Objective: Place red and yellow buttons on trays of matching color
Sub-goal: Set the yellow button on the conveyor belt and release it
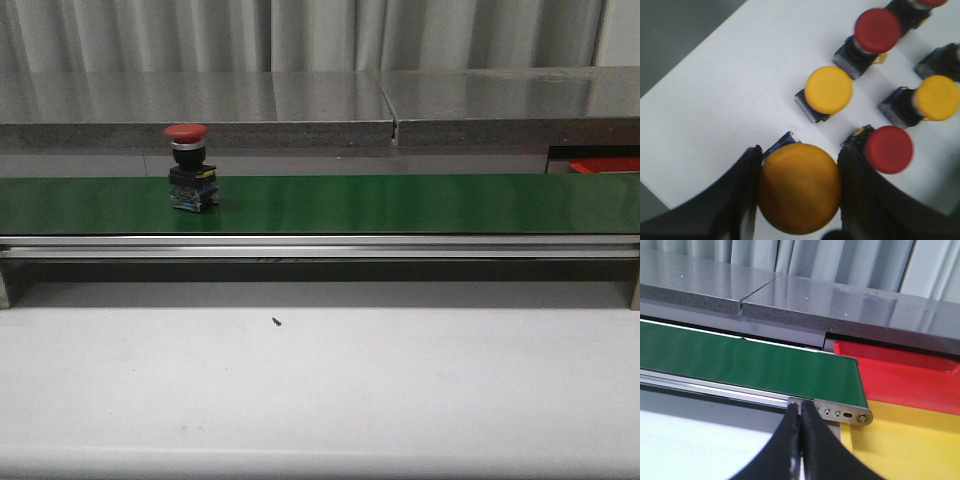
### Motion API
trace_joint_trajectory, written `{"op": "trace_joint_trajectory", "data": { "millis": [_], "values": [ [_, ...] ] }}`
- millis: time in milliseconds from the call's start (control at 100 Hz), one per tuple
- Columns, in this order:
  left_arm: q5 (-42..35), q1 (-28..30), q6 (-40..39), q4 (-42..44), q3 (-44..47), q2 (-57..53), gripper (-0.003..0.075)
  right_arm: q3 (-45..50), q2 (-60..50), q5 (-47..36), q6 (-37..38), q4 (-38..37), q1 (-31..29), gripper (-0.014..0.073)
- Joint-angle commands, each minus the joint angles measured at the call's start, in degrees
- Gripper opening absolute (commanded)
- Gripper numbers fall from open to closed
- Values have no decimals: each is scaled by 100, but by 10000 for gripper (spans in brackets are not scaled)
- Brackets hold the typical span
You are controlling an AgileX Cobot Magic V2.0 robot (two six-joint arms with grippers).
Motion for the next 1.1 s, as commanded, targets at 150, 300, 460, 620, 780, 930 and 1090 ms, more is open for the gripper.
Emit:
{"op": "trace_joint_trajectory", "data": {
  "millis": [150,300,460,620,780,930,1090],
  "values": [
    [-41,-841,278,-333,-146,-1016,21,-3,-73,-493,0,6,12,-118],
    [-124,-1536,385,-445,-146,-964,21,-3,-73,-493,0,6,12,-118],
    [-378,-2139,385,-445,-156,-676,21,-3,-73,-493,0,6,12,-118],
    [-368,-2444,388,-433,-357,-246,21,-3,-73,-493,0,6,12,-118],
    [-124,-2523,388,-433,-688,176,22,-3,-73,-493,0,6,12,-118],
    [-40,-2523,388,-433,-881,421,25,-3,-73,-493,0,6,12,-118],
    [31,-2523,397,-433,-971,556,127,-3,-73,-493,0,6,12,-118]
  ]
}}
